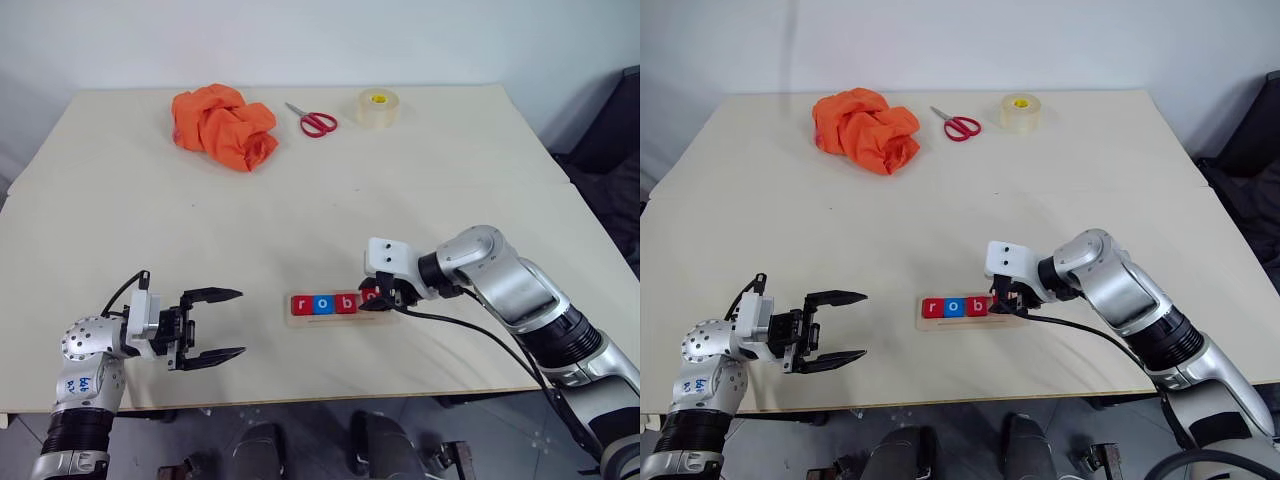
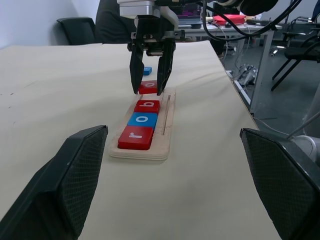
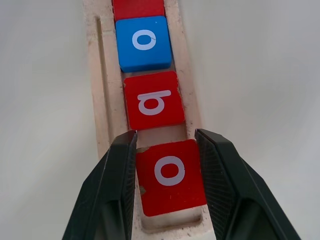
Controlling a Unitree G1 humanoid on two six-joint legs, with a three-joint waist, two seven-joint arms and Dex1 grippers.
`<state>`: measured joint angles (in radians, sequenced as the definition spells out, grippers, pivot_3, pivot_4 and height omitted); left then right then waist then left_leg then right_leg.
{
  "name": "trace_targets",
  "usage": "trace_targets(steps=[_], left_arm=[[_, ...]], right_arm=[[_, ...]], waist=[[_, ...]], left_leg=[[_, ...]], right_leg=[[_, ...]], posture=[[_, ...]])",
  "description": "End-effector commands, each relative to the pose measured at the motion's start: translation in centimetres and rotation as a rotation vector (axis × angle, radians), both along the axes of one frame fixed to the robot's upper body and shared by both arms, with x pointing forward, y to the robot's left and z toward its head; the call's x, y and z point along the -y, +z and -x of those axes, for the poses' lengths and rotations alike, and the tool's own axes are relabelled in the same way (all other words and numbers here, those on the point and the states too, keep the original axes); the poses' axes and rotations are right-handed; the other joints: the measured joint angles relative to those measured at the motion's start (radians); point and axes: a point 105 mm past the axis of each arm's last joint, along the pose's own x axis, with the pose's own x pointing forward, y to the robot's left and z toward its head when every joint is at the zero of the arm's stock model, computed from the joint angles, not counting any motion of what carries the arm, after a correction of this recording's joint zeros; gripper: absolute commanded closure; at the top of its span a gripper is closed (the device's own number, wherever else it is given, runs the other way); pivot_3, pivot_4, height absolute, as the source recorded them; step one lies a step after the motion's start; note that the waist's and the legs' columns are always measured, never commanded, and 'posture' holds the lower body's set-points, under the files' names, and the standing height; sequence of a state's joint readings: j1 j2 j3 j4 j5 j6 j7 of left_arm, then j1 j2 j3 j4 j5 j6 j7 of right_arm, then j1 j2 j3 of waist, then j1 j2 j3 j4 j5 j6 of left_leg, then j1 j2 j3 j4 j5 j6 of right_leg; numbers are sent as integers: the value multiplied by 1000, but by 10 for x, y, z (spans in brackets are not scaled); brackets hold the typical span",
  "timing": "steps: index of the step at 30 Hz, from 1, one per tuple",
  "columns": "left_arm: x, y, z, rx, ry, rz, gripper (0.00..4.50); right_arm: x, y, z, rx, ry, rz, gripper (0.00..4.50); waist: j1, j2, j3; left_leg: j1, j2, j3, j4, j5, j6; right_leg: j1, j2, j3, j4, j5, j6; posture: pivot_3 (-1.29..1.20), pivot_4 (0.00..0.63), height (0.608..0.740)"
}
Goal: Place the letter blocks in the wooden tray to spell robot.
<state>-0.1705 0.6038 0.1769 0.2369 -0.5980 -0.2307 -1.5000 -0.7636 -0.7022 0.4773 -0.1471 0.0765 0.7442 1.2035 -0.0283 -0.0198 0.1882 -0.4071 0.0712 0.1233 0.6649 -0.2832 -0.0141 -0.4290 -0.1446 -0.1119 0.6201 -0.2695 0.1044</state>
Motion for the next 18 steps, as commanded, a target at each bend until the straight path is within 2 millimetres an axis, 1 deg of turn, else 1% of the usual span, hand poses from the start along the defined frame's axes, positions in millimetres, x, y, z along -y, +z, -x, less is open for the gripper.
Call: trace_targets(steps=[1,9,11,12,16,17,18], left_arm=[[2,5,4,39,-27,0,0],[3,5,1,41,-20,4,0],[3,6,1,42,-17,6,0],[3,6,0,42,-17,5,0],[2,6,0,43,-14,5,0],[2,6,-1,43,-14,5,0],[2,6,-1,44,-13,5,0]], right_arm=[[-5,3,0,19,9,-5,3062],[-8,0,0,16,3,-8,3062],[-8,0,0,16,6,-8,2277],[-9,1,1,16,6,-11,2077],[-10,7,6,11,20,-26,731],[-9,9,7,11,22,-28,335],[-8,11,8,11,23,-31,101]], waist=[[0,0,0],[0,0,0],[0,0,0],[0,0,0],[0,0,0],[0,0,0],[0,0,0]], left_leg=[[0,0,0,0,0,0],[0,0,0,0,0,0],[0,0,0,0,0,0],[0,0,0,0,0,0],[0,0,0,0,0,0],[0,0,0,0,0,0],[0,0,0,0,0,0]], right_leg=[[0,0,0,0,0,0],[0,0,0,0,0,0],[0,0,0,0,0,0],[0,0,0,0,0,0],[0,0,0,0,0,0],[0,0,0,0,0,0],[0,0,0,0,0,0]], posture=[[0,150,740],[0,150,740],[0,150,740],[0,150,740],[0,150,740],[0,150,740],[0,150,740]])
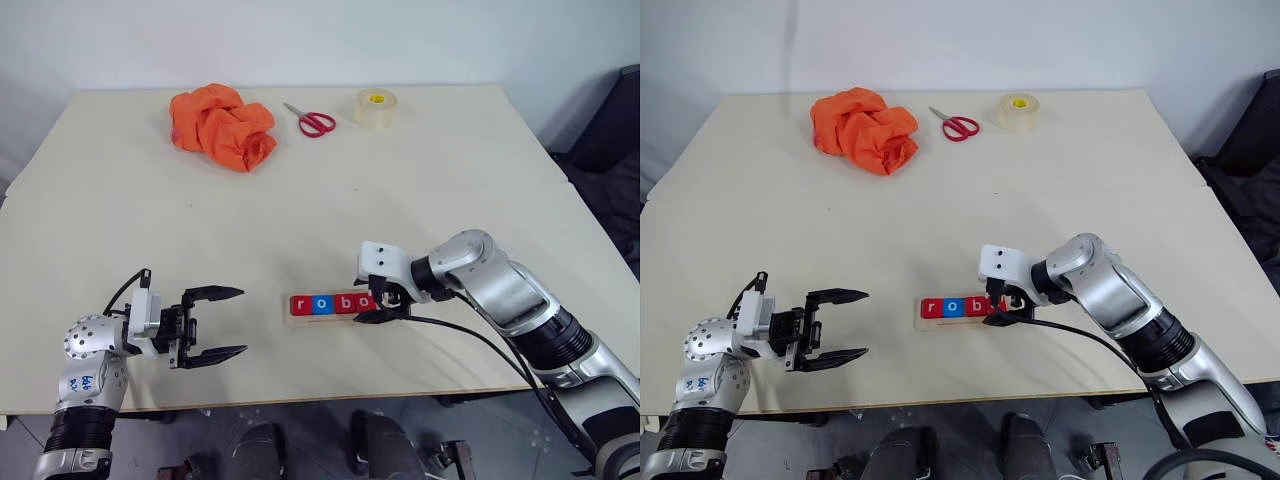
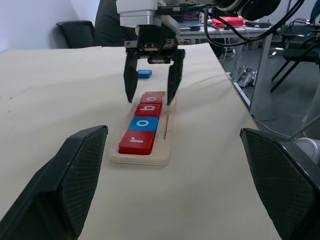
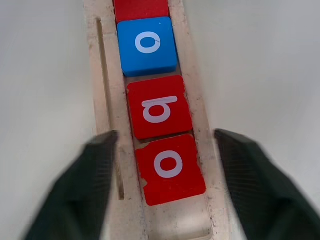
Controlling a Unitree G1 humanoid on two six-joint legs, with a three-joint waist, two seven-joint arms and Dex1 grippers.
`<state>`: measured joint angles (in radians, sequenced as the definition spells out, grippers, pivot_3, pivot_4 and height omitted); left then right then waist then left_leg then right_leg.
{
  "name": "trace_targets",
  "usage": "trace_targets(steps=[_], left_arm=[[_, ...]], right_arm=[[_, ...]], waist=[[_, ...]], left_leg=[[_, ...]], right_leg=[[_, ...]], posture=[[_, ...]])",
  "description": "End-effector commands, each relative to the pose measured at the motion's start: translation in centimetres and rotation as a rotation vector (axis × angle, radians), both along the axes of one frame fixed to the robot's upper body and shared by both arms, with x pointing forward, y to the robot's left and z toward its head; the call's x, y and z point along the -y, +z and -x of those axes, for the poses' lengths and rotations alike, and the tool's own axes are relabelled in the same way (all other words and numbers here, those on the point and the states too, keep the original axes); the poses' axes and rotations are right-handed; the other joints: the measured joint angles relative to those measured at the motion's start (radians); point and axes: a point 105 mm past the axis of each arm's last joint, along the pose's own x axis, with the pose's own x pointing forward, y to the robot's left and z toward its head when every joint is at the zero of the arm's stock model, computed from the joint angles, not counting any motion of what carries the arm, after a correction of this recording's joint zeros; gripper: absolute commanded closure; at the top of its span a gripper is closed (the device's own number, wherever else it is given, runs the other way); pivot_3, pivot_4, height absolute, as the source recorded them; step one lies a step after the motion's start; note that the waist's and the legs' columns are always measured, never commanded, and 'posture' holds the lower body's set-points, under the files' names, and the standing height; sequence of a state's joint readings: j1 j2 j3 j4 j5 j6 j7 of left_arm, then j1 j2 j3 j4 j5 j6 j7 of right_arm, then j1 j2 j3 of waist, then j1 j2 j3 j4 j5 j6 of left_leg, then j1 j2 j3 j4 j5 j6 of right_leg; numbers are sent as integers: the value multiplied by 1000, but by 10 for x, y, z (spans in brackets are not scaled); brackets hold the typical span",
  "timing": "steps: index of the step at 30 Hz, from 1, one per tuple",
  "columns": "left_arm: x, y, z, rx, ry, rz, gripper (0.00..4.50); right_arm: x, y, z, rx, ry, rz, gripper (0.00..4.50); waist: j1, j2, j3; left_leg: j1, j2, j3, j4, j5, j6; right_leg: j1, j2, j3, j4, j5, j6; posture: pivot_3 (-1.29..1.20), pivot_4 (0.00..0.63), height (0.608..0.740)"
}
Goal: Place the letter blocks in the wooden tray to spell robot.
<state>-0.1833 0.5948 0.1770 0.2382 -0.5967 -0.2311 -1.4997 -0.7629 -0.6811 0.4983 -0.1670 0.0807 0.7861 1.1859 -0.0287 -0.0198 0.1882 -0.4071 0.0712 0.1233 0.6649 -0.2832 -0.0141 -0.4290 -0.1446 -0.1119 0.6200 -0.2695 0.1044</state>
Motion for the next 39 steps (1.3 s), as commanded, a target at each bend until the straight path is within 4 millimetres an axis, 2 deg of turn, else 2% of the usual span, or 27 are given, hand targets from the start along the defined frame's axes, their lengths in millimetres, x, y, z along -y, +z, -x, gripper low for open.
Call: trace_targets(steps=[1,10,15,19,29,30,39], left_arm=[[0,4,1,33,-9,-3,0],[3,5,-5,40,-14,1,0],[5,5,-7,40,-20,5,0],[6,5,-9,37,-27,6,0],[8,5,-7,37,-30,12,0],[8,5,-6,36,-28,12,0],[6,3,0,29,-9,12,0]], right_arm=[[0,17,5,33,23,-32,43],[23,22,12,28,0,-71,43],[48,18,6,53,-84,-69,43],[54,18,5,70,-103,-85,887],[46,2,-3,48,-104,-72,4298],[46,0,-3,47,-104,-70,4461],[35,-8,-4,26,-75,-86,4461]], waist=[[0,0,0],[2,0,0],[2,0,0],[-2,0,0],[0,0,0],[0,0,0],[1,0,0]], left_leg=[[0,0,0,0,0,0],[0,0,0,0,0,0],[0,0,0,0,0,0],[0,0,0,0,0,0],[0,0,0,0,0,0],[0,0,0,0,0,0],[0,0,0,0,0,0]], right_leg=[[0,0,0,0,0,0],[0,0,0,-1,0,0],[0,0,0,-1,0,0],[0,0,0,0,0,0],[0,0,0,0,0,0],[0,0,0,0,0,0],[0,0,0,0,0,0]], posture=[[0,150,740],[0,150,740],[0,150,740],[0,150,740],[0,150,740],[0,150,740],[0,150,740]])
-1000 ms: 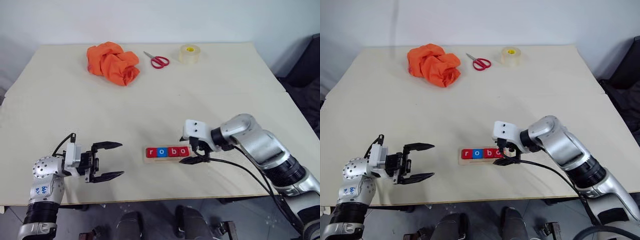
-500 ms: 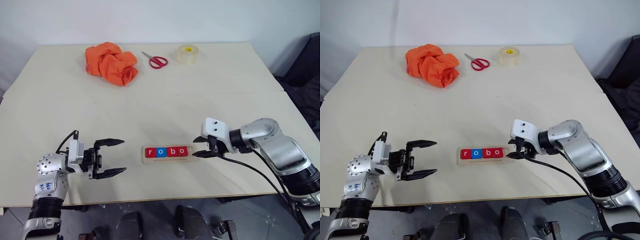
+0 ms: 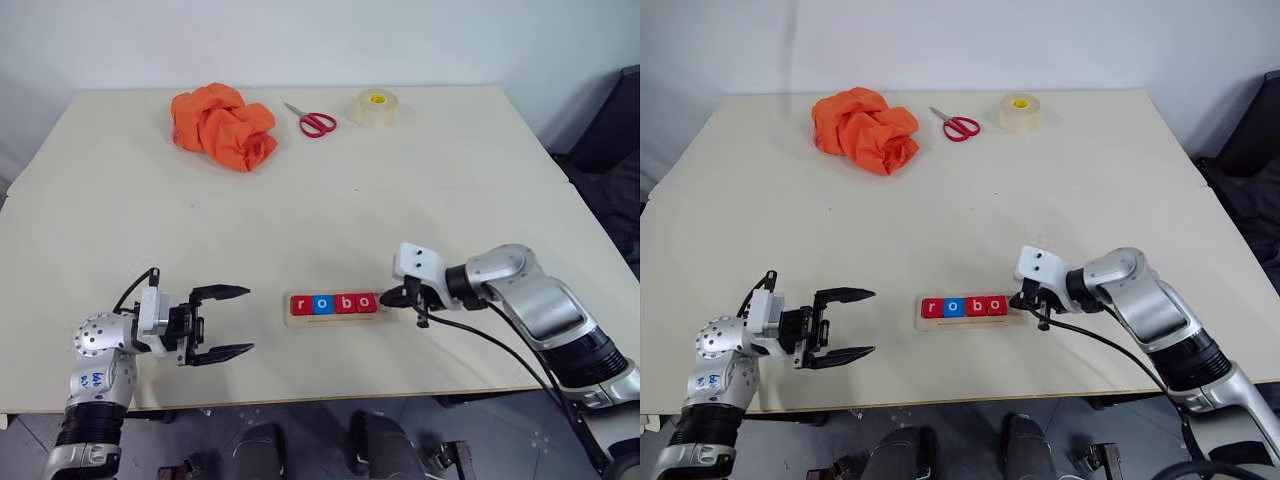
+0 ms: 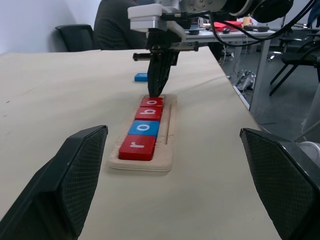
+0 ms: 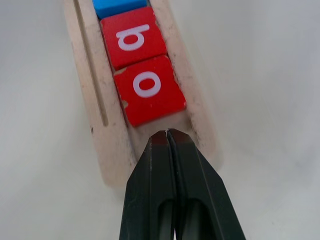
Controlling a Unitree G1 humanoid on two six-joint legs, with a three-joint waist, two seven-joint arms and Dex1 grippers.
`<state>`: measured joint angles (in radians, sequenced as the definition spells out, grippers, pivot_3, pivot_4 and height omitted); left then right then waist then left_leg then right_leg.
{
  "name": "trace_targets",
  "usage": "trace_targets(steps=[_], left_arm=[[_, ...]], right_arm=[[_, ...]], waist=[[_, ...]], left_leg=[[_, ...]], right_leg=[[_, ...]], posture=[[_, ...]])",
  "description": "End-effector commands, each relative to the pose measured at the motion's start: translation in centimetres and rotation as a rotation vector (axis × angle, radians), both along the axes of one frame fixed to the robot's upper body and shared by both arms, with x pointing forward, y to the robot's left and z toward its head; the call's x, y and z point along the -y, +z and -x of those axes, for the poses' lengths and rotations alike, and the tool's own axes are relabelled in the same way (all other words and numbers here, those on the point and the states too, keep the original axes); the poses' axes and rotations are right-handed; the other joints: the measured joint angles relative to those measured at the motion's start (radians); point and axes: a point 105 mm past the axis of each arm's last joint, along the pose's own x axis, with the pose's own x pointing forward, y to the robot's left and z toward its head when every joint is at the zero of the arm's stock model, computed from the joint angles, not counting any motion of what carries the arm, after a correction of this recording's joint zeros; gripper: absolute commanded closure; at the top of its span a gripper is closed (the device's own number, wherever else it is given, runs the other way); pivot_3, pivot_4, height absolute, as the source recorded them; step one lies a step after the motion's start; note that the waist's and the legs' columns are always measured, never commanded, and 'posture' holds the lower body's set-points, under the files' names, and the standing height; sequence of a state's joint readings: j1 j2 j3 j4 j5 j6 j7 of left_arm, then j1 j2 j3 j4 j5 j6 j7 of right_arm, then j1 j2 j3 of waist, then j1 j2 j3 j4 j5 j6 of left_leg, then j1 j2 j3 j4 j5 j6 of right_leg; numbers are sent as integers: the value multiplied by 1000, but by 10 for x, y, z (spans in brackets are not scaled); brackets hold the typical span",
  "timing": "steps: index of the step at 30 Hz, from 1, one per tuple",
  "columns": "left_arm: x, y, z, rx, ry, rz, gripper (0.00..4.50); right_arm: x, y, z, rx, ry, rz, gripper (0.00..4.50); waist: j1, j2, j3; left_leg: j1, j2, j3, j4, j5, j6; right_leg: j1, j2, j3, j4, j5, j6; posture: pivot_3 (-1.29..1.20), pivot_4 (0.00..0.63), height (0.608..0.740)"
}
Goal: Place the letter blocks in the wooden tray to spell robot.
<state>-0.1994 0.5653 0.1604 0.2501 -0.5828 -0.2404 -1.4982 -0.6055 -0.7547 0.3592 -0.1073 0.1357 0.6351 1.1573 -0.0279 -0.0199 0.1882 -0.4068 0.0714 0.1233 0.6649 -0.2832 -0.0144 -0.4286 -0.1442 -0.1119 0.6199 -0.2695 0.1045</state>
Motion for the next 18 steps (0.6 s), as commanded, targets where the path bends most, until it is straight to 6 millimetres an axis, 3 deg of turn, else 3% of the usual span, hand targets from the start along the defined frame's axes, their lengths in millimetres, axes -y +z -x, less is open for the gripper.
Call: trace_targets(steps=[1,13,18], left_arm=[[-2,6,3,28,7,-1,0],[-1,7,1,30,11,0,0],[0,6,0,30,5,1,0]], right_arm=[[-8,5,-1,26,32,-6,4461],[-15,3,-3,28,35,-13,4461],[-8,17,11,29,88,-25,4461]], waist=[[-1,0,0],[-1,0,0],[0,0,0]], left_leg=[[0,0,0,0,0,0],[0,0,0,0,0,0],[0,0,0,0,0,0]], right_leg=[[0,0,0,0,0,0],[0,0,0,0,0,0],[0,0,0,0,0,0]], posture=[[0,150,740],[0,150,740],[0,150,740]])
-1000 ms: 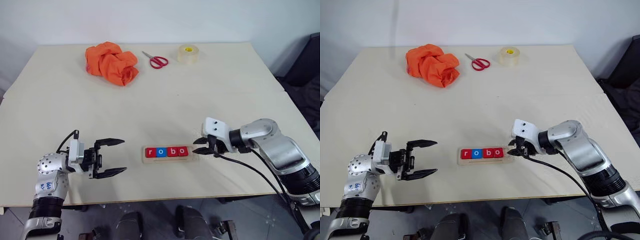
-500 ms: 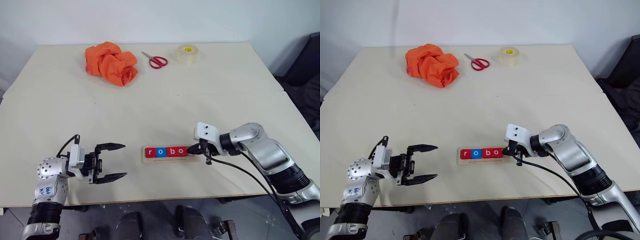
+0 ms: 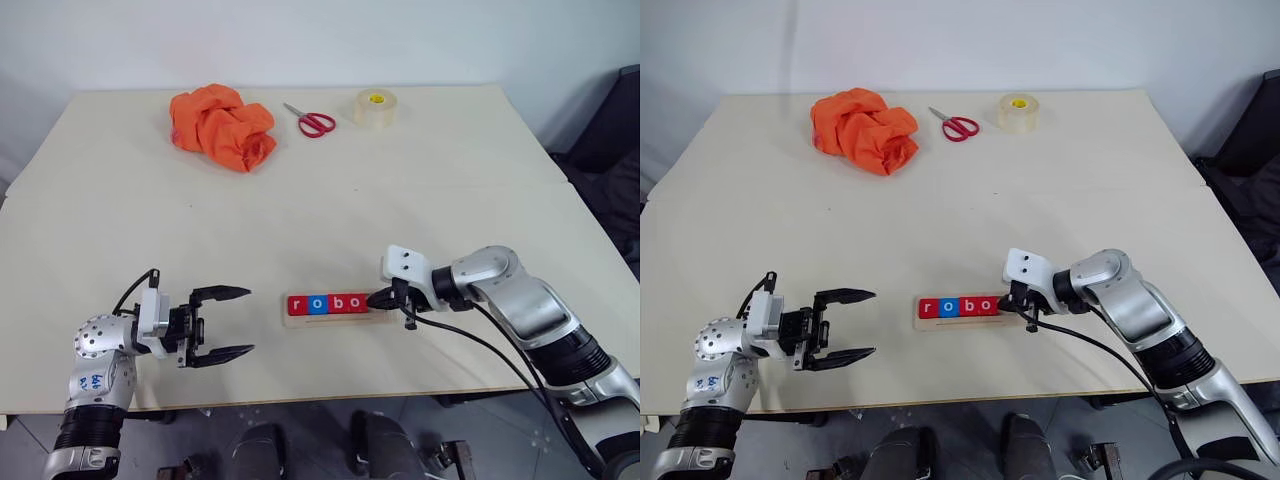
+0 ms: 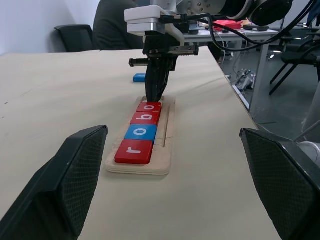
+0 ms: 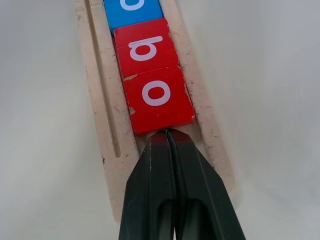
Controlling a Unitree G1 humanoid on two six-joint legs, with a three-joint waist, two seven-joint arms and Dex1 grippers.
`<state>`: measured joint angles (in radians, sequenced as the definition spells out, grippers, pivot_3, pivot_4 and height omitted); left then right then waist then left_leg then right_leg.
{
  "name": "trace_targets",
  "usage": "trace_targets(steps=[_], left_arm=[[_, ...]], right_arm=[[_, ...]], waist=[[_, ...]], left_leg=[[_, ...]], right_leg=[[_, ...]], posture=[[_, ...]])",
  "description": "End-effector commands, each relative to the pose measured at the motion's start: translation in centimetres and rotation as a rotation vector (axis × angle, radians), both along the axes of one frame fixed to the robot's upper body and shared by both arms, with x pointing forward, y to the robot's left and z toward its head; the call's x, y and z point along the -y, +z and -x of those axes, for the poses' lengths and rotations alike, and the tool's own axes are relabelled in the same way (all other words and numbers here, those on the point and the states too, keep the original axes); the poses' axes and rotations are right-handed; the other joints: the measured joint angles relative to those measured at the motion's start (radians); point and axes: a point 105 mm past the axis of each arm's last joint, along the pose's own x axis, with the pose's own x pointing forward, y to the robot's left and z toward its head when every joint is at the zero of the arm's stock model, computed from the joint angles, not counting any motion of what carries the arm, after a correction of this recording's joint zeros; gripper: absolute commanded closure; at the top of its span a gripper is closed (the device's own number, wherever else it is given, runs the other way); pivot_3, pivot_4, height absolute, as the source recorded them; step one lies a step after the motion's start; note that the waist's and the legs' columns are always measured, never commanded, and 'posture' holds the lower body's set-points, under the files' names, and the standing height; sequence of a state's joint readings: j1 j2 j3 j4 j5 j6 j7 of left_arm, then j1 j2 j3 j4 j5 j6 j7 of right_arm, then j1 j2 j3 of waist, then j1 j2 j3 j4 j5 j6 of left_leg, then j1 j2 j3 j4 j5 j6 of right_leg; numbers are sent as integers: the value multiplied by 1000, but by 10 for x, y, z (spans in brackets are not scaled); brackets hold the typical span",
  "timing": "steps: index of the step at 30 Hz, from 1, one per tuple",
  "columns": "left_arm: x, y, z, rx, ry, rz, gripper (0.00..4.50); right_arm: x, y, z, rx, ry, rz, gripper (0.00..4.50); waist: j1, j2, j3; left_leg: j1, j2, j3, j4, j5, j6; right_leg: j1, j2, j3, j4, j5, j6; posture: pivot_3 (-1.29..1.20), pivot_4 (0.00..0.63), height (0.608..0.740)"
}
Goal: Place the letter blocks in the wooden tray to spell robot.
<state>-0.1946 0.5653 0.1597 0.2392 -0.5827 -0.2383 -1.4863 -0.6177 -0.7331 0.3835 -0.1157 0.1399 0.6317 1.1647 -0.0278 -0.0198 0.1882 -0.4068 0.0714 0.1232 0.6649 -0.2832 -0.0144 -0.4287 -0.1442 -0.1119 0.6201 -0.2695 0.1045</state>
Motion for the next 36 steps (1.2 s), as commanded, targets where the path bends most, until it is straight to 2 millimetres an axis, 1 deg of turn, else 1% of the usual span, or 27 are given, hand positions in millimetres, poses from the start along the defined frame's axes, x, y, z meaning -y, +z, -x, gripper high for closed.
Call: trace_targets(steps=[1,3,6,8,9,10,11,15,17,19,23,26,29,31,34,36], left_arm=[[0,5,-1,27,-3,0,0],[1,5,-2,25,-6,0,0],[3,4,-5,24,-18,3,0],[4,4,-7,26,-24,4,0],[4,5,-8,27,-26,5,0],[5,5,-10,30,-30,6,0],[6,6,-13,33,-35,7,0],[6,7,-17,33,-45,5,0],[6,7,-18,32,-49,6,0],[6,7,-19,31,-52,6,0],[7,6,-20,23,-58,8,0],[8,6,-21,18,-61,10,0],[9,7,-23,16,-64,13,0],[10,8,-24,17,-67,16,0],[12,8,-24,17,-73,18,0],[13,9,-24,17,-75,19,0]], right_arm=[[6,21,8,44,37,-22,4461],[12,26,9,67,40,-30,4461],[18,32,14,66,34,-62,3889],[20,34,14,76,19,-69,3249],[21,35,14,80,14,-77,2858],[25,38,14,87,-6,-90,2628],[28,40,14,97,-28,-103,2191],[46,46,18,118,-126,-147,817],[64,46,23,112,-213,-178,120],[81,45,28,119,-297,-189,53],[117,47,35,174,-523,-278,53],[136,40,46,185,-642,-314,53],[146,28,60,162,-725,-322,53],[147,20,66,144,-783,-350,53],[143,14,68,137,-828,-391,53],[141,12,64,150,-859,-430,53]], waist=[[0,0,0],[1,0,0],[3,0,0],[3,0,0],[2,0,0],[2,0,0],[2,0,0],[3,0,0],[4,0,0],[6,0,0],[23,0,0],[26,0,0],[29,0,0],[28,0,0],[25,0,0],[23,0,0]], left_leg=[[0,0,0,0,0,0],[0,0,0,0,0,0],[0,0,0,0,0,0],[0,0,0,0,0,0],[0,0,0,0,0,0],[0,0,0,0,0,0],[0,0,0,0,0,0],[0,0,0,0,0,0],[0,0,0,0,0,0],[0,0,0,0,0,0],[0,-1,0,0,0,0],[1,-1,0,0,0,1],[1,0,-1,0,0,0],[1,0,-1,0,0,0],[1,0,-1,0,0,1],[1,0,-1,0,0,1]], right_leg=[[0,0,0,0,0,0],[0,0,0,0,0,0],[0,0,0,0,0,0],[0,0,0,0,0,0],[0,0,0,0,0,0],[0,0,0,0,0,0],[0,0,0,0,0,0],[0,0,0,0,0,0],[1,0,0,-1,0,0],[1,0,0,-1,0,0],[1,0,0,-2,0,0],[2,0,0,-1,0,0],[2,1,0,-1,0,0],[2,1,0,-1,0,0],[2,1,0,-1,0,1],[2,1,0,-1,0,1]], posture=[[0,150,740],[0,150,740],[0,150,740],[0,150,740],[0,150,740],[0,150,740],[0,150,740],[0,150,740],[0,150,740],[0,150,740],[0,150,740],[0,150,740],[0,150,740],[0,150,740],[0,150,740],[0,150,740]])
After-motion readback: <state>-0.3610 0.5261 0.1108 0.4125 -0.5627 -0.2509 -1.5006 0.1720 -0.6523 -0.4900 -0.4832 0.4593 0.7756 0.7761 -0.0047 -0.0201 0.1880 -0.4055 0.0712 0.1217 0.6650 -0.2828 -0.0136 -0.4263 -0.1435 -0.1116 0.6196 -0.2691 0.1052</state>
